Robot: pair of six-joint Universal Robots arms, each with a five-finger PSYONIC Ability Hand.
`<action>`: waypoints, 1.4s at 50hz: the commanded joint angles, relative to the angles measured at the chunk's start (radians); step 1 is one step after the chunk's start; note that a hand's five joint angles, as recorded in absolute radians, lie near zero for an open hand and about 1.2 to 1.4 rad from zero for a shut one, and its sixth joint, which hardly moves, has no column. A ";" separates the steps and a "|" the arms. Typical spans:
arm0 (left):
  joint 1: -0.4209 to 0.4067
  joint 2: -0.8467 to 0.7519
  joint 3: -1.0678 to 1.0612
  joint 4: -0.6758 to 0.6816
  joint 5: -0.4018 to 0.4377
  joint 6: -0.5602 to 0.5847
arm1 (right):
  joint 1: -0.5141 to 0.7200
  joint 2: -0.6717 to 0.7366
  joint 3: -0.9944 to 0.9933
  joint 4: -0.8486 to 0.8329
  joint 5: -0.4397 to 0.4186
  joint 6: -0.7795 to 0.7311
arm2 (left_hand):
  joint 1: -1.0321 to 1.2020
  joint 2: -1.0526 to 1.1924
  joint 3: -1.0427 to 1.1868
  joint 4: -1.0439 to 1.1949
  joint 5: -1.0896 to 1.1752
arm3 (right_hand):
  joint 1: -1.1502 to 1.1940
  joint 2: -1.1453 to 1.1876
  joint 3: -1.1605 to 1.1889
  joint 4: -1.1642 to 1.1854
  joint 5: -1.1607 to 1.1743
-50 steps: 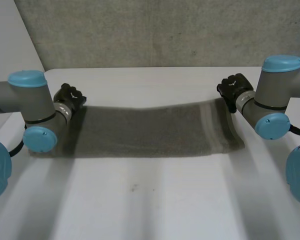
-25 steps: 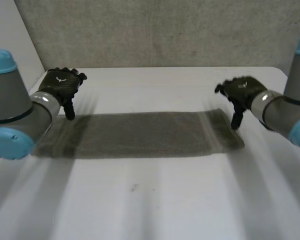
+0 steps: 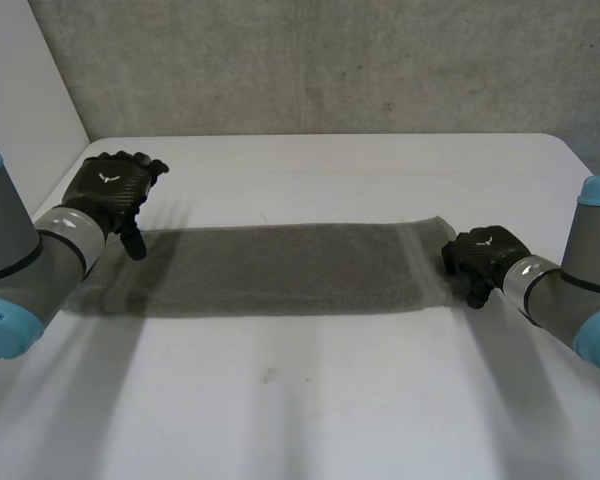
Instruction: Fold the towel.
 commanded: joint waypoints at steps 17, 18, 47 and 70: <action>-0.003 0.048 -0.058 0.027 0.000 -0.003 | -0.379 -0.122 0.021 -0.033 0.004 -0.170 | 0.004 0.009 0.006 0.006 -0.028 | 0.664 0.757 0.756 0.756 0.767; -0.003 0.048 -0.058 0.027 0.000 -0.003 | -0.379 -0.122 0.021 -0.033 0.004 -0.170 | 0.004 0.009 0.006 0.006 -0.028 | 0.664 0.757 0.756 0.756 0.767; 0.003 0.096 -0.132 0.069 -0.005 -0.003 | 0.539 0.078 -0.281 -0.031 0.012 -0.106 | 0.004 0.009 0.006 0.006 -0.028 | 0.664 0.757 0.756 0.756 0.767; 0.010 0.098 -0.141 0.087 -0.006 -0.005 | 0.524 0.025 -0.270 -0.074 -0.034 0.144 | 0.004 0.009 0.006 0.006 -0.028 | 0.664 0.757 0.756 0.756 0.767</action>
